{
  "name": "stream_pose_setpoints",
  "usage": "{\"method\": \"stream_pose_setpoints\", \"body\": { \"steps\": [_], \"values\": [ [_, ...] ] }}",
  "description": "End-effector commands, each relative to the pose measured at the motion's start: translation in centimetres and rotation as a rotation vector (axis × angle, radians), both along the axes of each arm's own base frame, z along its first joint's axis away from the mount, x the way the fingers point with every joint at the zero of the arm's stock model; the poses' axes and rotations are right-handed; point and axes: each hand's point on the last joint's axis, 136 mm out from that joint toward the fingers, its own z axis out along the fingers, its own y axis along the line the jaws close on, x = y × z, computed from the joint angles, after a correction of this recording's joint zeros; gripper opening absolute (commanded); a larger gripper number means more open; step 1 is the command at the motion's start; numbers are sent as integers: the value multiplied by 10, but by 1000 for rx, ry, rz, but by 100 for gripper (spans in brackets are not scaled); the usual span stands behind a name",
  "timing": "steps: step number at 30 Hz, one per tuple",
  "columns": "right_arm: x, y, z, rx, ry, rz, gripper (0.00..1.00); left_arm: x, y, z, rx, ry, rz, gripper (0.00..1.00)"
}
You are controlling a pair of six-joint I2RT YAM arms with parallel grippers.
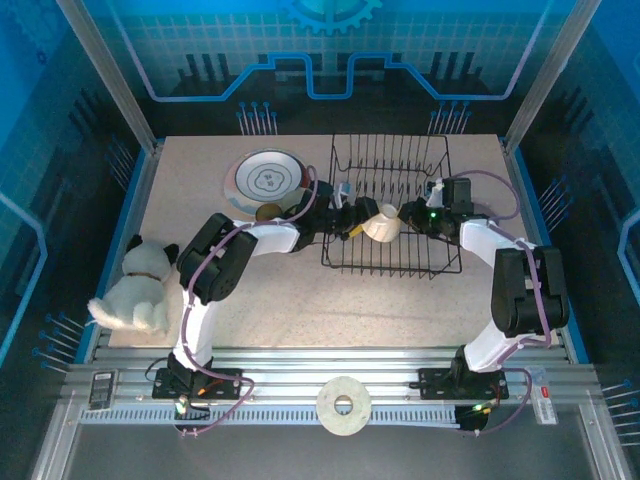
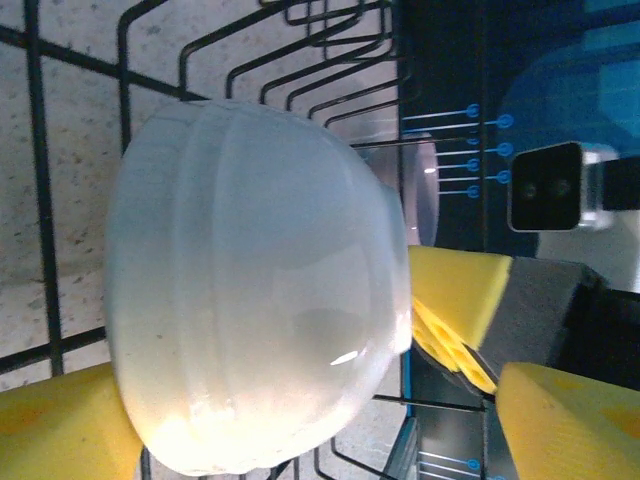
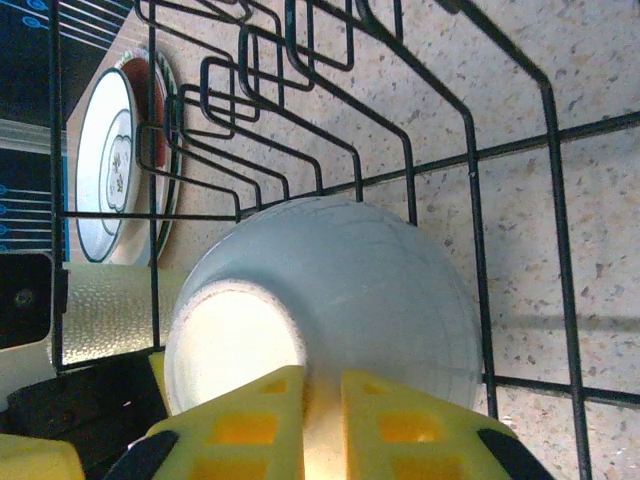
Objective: Unload the mixed dishes from the dish rack
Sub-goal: Pick up the bowl from the dish rack.
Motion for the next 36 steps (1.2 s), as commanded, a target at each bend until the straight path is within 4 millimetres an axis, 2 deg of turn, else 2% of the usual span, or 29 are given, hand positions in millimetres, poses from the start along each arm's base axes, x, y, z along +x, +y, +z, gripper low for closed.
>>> {"method": "stream_pose_setpoints", "body": {
  "steps": [1, 3, 4, 10, 19, 29, 36],
  "values": [
    [-63, -13, -73, -81, 350, -33, 14, -16, -3, 4, -45, -35, -55, 85],
    [-65, -13, -71, -80, 354, -29, 14, -17, -3, 10, -65, -53, -55, 81],
    [-55, -13, -60, -77, 322, -30, 14, -18, -4, 14, -82, -64, -59, 77],
    [-47, -13, -46, -83, 298, -28, 14, -18, -15, 18, -139, -81, -68, 64],
    [-42, -15, -40, -86, 294, -27, 14, -16, -36, -2, -194, -49, -57, 48],
    [-36, -19, -28, -92, 274, -30, 14, -18, -35, -11, -217, -43, -45, 17],
    [-31, -18, -18, -98, 258, -17, 14, -19, -38, -16, -252, -32, -54, 3]
  ]
}}
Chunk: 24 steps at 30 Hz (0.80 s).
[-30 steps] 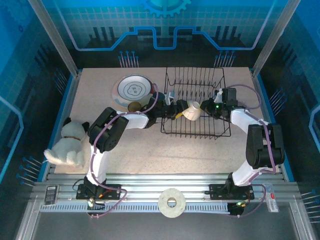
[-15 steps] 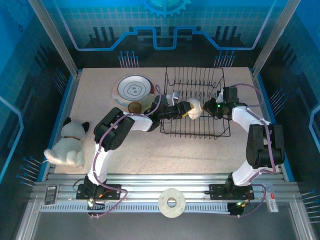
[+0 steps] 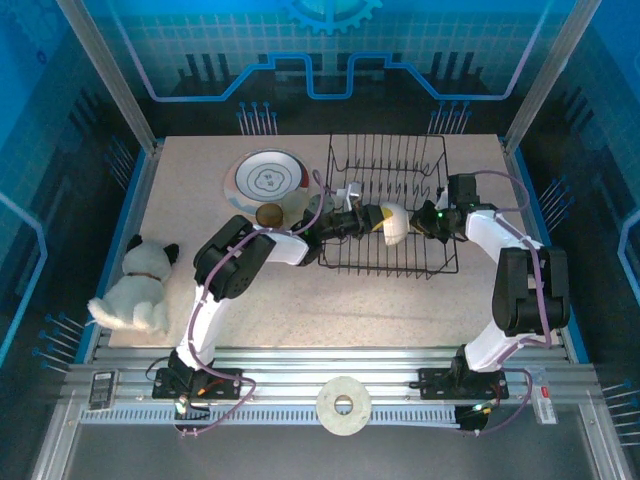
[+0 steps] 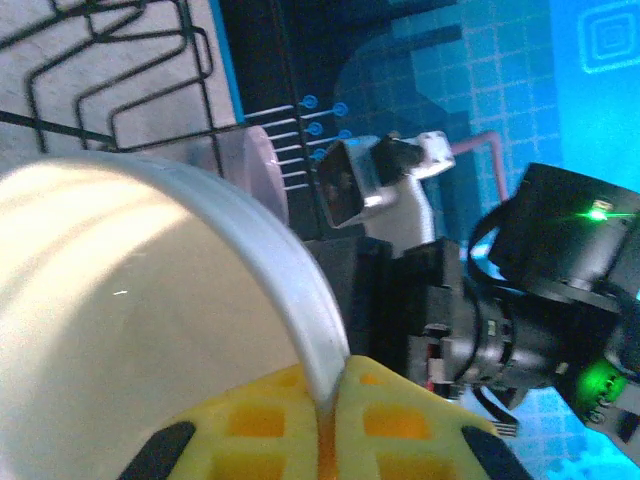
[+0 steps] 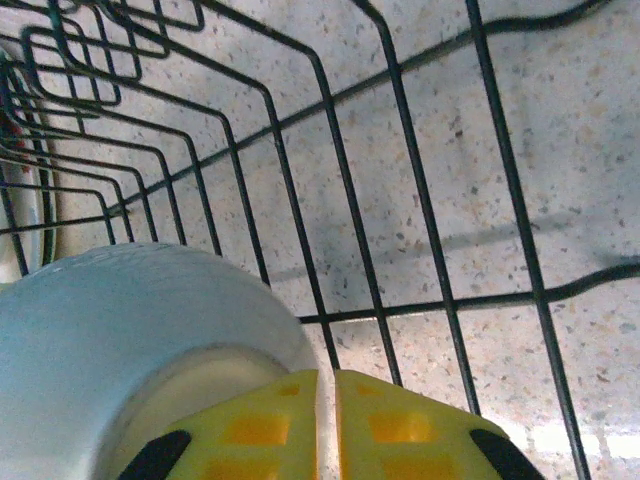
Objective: Unload the mixed dishes from the dish rack
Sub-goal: Pick up the bowl from the dish rack.
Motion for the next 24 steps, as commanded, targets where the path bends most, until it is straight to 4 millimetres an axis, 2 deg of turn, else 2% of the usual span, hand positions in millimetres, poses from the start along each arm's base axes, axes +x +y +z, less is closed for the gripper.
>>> {"method": "stream_pose_setpoints", "body": {
  "steps": [1, 7, 10, 14, 20, 24],
  "values": [
    [-10, 11, -4, 21, 60, 50, 14, -6, -1, -53, 43, 98, -8, 2],
    [-5, 10, 2, 26, 47, 53, 15, -9, -1, -50, 36, 82, -20, 0],
    [-4, 8, 14, 11, 25, 55, 21, -11, -4, -40, 47, 47, -46, 0],
    [-4, -3, 41, -79, -38, 44, 40, -18, -5, -13, 97, -67, -91, 0],
    [-13, -18, 81, -219, -131, 25, 69, -33, 0, 27, 269, -312, -158, 0],
    [-20, -23, 109, -280, -195, 20, 83, -42, 7, 56, 405, -513, -208, 0]
  ]
}}
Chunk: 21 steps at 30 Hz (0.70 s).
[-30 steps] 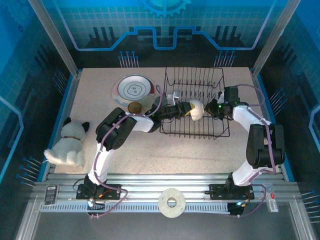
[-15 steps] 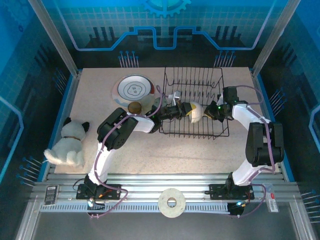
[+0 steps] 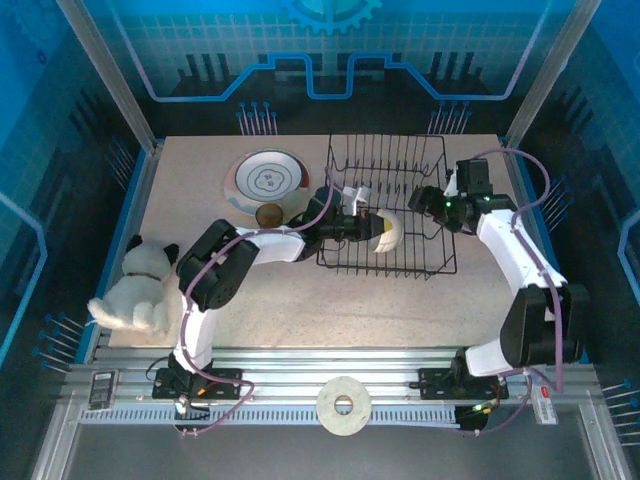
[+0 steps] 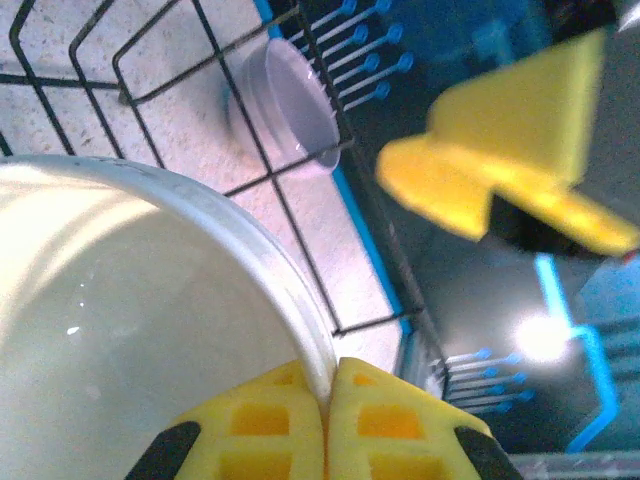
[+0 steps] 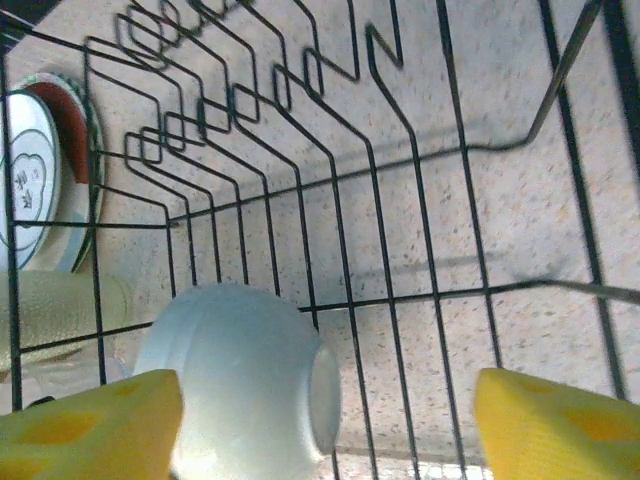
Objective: Unload the mixed dishes from the dish rack
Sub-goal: Pick up the bowl from the dish rack, then place the bowl in the bowl.
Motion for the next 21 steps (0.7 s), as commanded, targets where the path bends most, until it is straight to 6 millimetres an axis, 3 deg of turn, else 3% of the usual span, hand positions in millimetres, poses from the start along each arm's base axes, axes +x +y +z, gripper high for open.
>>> {"method": "stream_pose_setpoints", "body": {
  "steps": [1, 3, 6, 12, 17, 21],
  "values": [
    [-11, -7, 22, -89, -29, -3, 86, -11, 7, 56, 117, -319, -112, 0],
    [-15, -9, 37, -106, -67, -2, 90, -18, 13, 67, 194, -437, -157, 0],
    [-19, -5, 57, -114, -115, 19, 95, -26, 23, 68, 344, -603, -219, 0],
    [-26, 18, 83, -140, -167, 132, 100, -38, 37, 38, 748, -975, -432, 0],
    [-35, 38, 97, -151, -187, 221, 100, -33, 50, 18, 1005, -1231, -550, 0],
    [-40, 52, 92, -190, -148, 298, 99, -33, 52, 24, 1083, -1403, -548, 0]
  ]
}}
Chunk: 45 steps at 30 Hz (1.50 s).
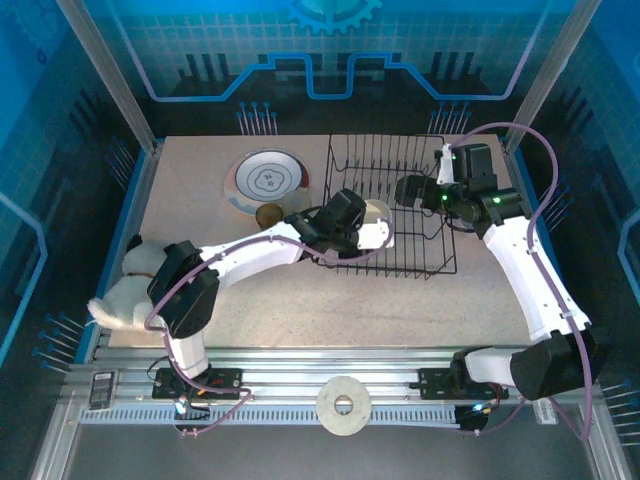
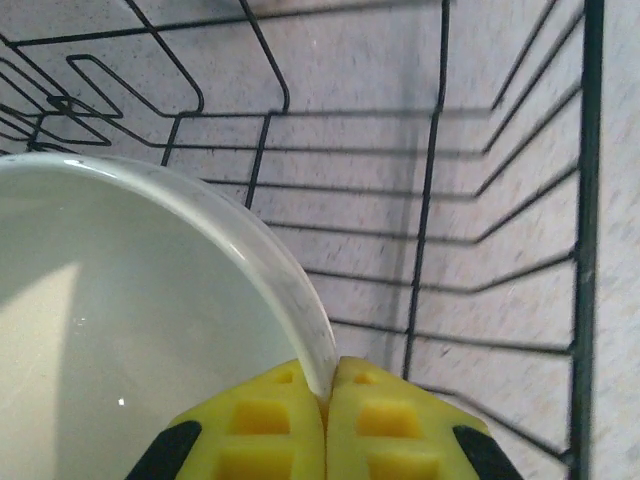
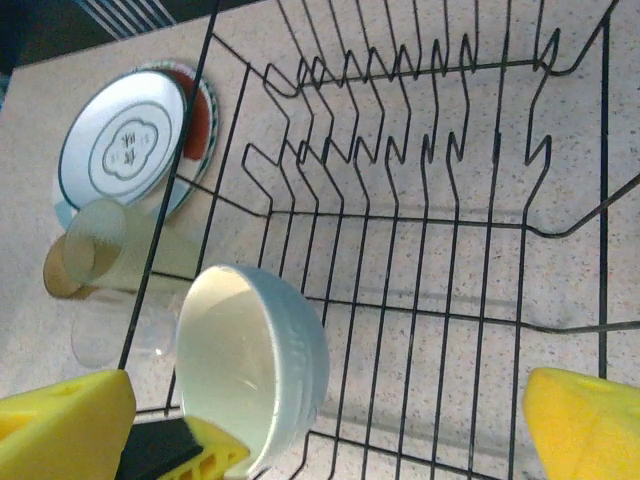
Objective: Unload the mixed dishes from the dish rack
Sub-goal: Place the bowl in the bowl.
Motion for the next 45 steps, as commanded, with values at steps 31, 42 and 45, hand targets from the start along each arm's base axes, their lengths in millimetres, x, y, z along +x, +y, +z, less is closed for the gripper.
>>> {"method": "stream_pose_setpoints", "body": {
  "steps": [31, 42, 45],
  "values": [
    [-11, 48, -91, -355, 253, 185, 36, 6, 1, 51, 88, -443, -119, 0],
    [-5, 48, -92, -304, 253, 151, 0, 8, 0, 49, 87, -450, -109, 0],
    [-1, 42, -90, -231, 244, 123, 0, 10, -1, 47, 105, -460, -106, 0]
  ]
}}
